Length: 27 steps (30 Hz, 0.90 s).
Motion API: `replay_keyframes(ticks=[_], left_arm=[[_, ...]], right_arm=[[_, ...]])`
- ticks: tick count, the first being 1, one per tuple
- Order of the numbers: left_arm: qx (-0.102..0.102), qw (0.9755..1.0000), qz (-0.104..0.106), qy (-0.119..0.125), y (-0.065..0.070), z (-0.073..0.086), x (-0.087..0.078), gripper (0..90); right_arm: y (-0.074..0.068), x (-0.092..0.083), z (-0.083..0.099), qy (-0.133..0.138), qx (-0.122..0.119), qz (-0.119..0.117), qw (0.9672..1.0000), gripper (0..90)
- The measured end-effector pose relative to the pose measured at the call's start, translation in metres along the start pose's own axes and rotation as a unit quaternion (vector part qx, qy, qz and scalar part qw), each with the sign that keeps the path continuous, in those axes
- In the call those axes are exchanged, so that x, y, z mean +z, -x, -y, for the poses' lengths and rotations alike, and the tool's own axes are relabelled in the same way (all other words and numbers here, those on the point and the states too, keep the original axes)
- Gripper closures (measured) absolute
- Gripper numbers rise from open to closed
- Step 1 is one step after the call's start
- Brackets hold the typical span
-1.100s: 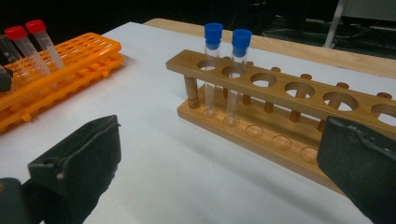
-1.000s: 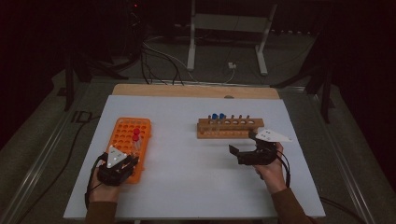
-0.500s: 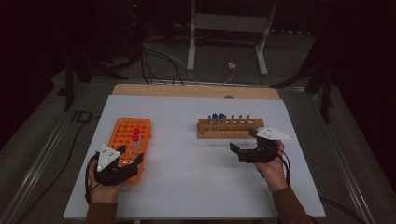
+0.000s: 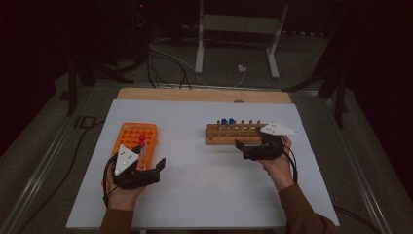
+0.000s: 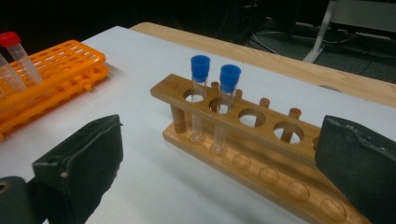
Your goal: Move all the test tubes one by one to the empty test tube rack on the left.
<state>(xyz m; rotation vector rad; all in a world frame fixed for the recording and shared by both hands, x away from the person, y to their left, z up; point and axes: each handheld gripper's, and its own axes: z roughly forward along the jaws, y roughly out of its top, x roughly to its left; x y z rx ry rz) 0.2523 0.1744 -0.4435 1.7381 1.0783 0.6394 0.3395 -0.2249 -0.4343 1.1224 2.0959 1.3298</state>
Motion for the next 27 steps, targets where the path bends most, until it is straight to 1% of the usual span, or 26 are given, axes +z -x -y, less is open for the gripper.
replay_keyframes(ticks=[2,3,5,7,8,11,13,16,18,21,24,27], left_arm=[[0.003,1.0000,0.002,-0.002,0.003,-0.002,0.004,2.7],[0.004,1.0000,0.005,-0.004,0.005,-0.003,0.005,1.3],[0.009,0.9999,0.005,-0.005,0.008,-0.004,0.009,1.1],[0.014,0.9998,0.015,-0.003,0.010,-0.004,0.012,0.8],[0.016,0.9998,0.013,-0.003,0.012,-0.004,0.014,0.8],[0.022,0.9996,0.018,0.000,0.017,-0.006,0.017,0.9],[0.019,0.9995,0.025,0.001,0.019,-0.006,0.020,0.9],[0.016,0.9993,0.035,-0.002,0.022,-0.007,0.024,0.9],[0.019,0.9992,0.034,-0.005,0.025,-0.006,0.026,0.9],[0.022,0.9990,0.039,-0.006,0.029,-0.006,0.029,0.8],[0.022,0.9989,0.041,-0.009,0.032,-0.004,0.031,0.8],[0.023,0.9988,0.042,-0.010,0.033,-0.003,0.032,0.8]], right_arm=[[0.000,0.004,-0.003,-0.002,-0.001,-0.001,1.0000,1.9],[0.000,0.006,-0.005,-0.002,-0.001,-0.001,1.0000,4.0],[0.001,0.011,-0.008,-0.003,0.001,-0.002,1.0000,5.0],[0.002,0.016,-0.010,-0.005,0.003,0.000,1.0000,7.3],[0.003,0.018,-0.011,-0.004,0.005,-0.001,1.0000,9.3],[0.006,0.025,-0.014,-0.005,0.006,0.005,1.0000,21.2],[0.007,0.031,-0.013,-0.010,0.002,0.012,0.9999,31.1],[0.008,0.038,-0.011,-0.014,-0.004,0.024,0.9996,41.2],[0.010,0.043,-0.010,-0.015,-0.005,0.026,0.9995,48.5],[0.009,0.050,-0.011,-0.019,-0.006,0.024,0.9995,55.9],[0.009,0.056,-0.014,-0.022,-0.007,0.023,0.9995,61.0],[0.009,0.063,-0.017,-0.027,-0.002,0.025,0.9993,65.6]])
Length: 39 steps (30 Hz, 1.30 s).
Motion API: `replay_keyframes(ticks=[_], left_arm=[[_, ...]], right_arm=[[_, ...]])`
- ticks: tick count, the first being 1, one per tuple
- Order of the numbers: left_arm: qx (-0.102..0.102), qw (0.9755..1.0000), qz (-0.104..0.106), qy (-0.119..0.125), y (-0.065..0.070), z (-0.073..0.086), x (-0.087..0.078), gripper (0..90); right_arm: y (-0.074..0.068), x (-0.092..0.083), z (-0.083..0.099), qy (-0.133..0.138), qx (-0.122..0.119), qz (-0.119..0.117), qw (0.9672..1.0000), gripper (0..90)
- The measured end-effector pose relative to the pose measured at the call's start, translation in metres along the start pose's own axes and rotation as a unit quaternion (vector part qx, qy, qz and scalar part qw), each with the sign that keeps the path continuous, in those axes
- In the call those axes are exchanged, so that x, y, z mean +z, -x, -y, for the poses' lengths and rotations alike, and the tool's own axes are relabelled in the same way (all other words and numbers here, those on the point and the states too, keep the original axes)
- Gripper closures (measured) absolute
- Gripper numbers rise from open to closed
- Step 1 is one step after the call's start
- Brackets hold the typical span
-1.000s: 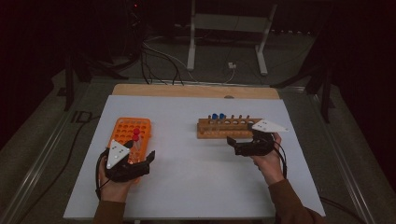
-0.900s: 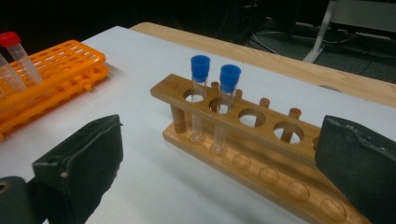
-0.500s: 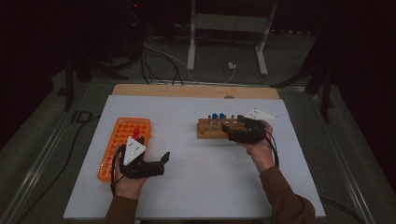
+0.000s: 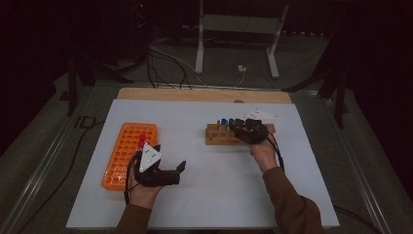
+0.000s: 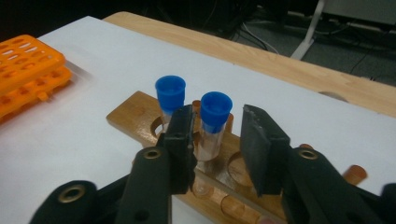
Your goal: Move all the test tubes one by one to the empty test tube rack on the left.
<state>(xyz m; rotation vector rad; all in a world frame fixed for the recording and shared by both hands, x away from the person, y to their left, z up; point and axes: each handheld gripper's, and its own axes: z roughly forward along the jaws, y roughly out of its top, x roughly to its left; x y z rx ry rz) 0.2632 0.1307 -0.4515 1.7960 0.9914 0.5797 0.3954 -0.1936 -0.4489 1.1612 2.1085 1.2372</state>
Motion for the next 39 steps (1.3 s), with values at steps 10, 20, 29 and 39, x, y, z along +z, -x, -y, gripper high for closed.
replay_keyframes(ticks=[10,20,29,39], left_arm=[[0.000,1.0000,0.003,-0.003,0.002,0.002,0.002,0.8],[0.001,0.9999,0.004,-0.009,0.002,0.004,0.004,0.8],[0.002,0.9999,0.005,-0.012,0.002,0.004,0.006,0.8],[0.003,0.9998,0.012,-0.016,0.004,0.004,0.009,0.8]], right_arm=[[0.000,0.021,0.002,-0.014,0.014,-0.008,0.9998,75.4],[0.001,0.014,0.000,0.000,0.027,-0.013,0.9995,76.5],[0.003,-0.007,-0.012,0.036,0.025,-0.014,0.9990,76.5],[0.006,-0.030,-0.024,0.067,0.019,-0.021,0.9974,76.6]])
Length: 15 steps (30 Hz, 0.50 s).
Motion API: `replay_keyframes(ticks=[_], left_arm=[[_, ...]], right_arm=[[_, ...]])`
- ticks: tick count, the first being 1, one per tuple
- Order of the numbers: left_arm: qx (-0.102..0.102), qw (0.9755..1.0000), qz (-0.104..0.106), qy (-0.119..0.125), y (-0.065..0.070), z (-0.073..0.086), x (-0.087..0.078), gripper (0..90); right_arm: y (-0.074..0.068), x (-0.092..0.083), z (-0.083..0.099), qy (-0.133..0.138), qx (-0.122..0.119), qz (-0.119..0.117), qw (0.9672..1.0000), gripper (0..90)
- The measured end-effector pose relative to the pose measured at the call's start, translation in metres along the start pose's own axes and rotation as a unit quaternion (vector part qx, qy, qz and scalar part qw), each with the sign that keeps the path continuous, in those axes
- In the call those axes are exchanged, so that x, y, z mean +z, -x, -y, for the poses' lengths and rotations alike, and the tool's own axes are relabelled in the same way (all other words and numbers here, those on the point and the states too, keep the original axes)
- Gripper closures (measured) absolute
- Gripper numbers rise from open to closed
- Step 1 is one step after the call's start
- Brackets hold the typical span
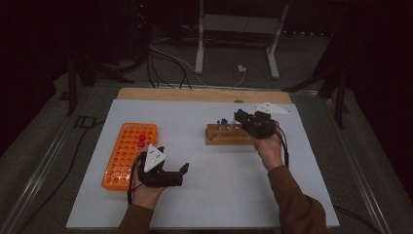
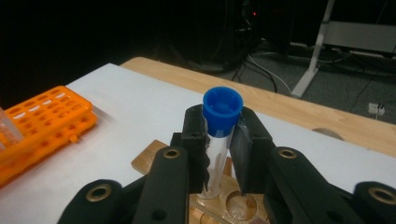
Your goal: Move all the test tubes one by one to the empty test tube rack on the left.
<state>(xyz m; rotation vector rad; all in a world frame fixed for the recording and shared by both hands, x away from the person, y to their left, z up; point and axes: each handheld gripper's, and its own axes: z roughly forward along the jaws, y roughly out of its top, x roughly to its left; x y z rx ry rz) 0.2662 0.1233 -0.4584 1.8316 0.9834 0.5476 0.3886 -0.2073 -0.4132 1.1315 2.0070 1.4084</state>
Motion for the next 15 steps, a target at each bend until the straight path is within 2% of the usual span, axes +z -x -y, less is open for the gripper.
replay_keyframes(ticks=[7,15], left_arm=[[0.003,1.0000,0.004,0.002,0.003,-0.005,0.004,0.9],[0.007,0.9999,0.013,0.004,0.010,-0.012,0.016,1.2]], right_arm=[[-0.005,-0.010,-0.001,0.004,-0.011,-0.012,0.9999,76.6],[-0.020,-0.015,0.006,-0.009,-0.023,-0.046,0.9986,76.4]])
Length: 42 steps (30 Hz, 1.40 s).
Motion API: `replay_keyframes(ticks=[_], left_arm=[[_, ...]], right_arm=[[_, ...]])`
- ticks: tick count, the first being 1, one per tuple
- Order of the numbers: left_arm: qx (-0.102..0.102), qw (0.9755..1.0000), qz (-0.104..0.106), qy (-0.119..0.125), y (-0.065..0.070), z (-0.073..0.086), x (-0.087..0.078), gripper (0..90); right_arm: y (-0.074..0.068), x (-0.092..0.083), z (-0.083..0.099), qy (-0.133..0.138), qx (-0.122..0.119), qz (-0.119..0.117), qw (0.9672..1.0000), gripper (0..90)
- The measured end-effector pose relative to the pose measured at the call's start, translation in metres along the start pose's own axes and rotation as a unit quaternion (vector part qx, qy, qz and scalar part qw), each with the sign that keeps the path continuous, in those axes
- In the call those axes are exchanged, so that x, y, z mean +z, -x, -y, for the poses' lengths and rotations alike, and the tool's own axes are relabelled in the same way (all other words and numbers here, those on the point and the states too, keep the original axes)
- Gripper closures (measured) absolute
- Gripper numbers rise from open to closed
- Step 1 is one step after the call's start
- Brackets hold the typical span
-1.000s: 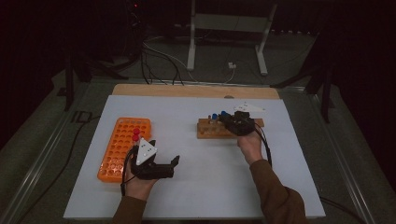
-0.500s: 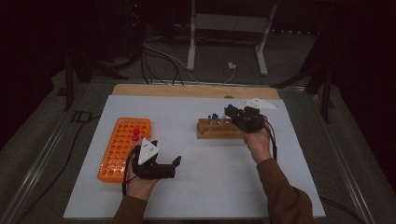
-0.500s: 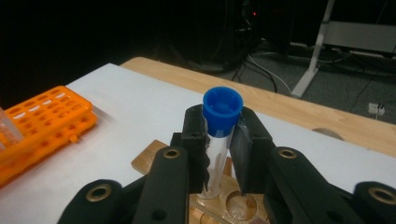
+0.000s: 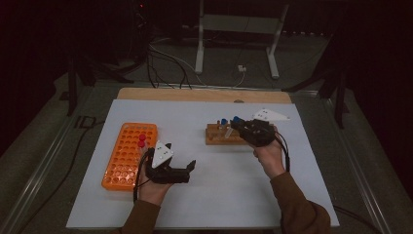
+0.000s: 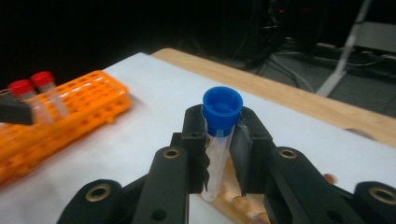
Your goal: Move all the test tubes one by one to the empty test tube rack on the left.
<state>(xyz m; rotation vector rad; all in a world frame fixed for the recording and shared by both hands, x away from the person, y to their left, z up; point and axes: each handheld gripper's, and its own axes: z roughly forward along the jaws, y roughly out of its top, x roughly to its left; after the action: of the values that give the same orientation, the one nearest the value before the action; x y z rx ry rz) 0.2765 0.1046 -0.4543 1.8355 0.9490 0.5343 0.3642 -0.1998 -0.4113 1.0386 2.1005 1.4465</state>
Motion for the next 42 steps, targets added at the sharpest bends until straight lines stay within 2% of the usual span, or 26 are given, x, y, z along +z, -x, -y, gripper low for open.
replay_keyframes(ticks=[5,18,23,28,31,38,42], left_arm=[[0.002,1.0000,0.007,0.000,0.005,-0.003,0.010,1.5],[0.034,0.9993,0.018,0.001,0.026,-0.015,0.031,9.2],[0.045,0.9989,0.015,0.003,0.032,-0.017,0.035,20.1],[0.053,0.9983,0.022,0.010,0.034,-0.016,0.036,43.3],[0.059,0.9979,0.025,0.010,0.035,-0.016,0.036,54.2],[0.065,0.9972,0.035,0.008,0.035,-0.016,0.036,71.0],[0.070,0.9968,0.038,0.005,0.036,-0.015,0.036,75.7]], right_arm=[[-0.011,0.001,0.004,-0.007,0.002,-0.027,0.9996,76.3],[-0.044,0.007,0.013,-0.025,-0.002,-0.089,0.9957,76.2],[-0.055,0.010,0.015,-0.031,-0.009,-0.105,0.9940,76.2],[-0.062,0.013,0.018,-0.036,-0.009,-0.118,0.9923,76.1],[-0.066,0.014,0.019,-0.039,-0.009,-0.124,0.9915,76.1],[-0.071,0.016,0.019,-0.039,-0.012,-0.133,0.9903,76.2],[-0.071,0.016,0.019,-0.039,-0.010,-0.135,0.9900,76.1]])
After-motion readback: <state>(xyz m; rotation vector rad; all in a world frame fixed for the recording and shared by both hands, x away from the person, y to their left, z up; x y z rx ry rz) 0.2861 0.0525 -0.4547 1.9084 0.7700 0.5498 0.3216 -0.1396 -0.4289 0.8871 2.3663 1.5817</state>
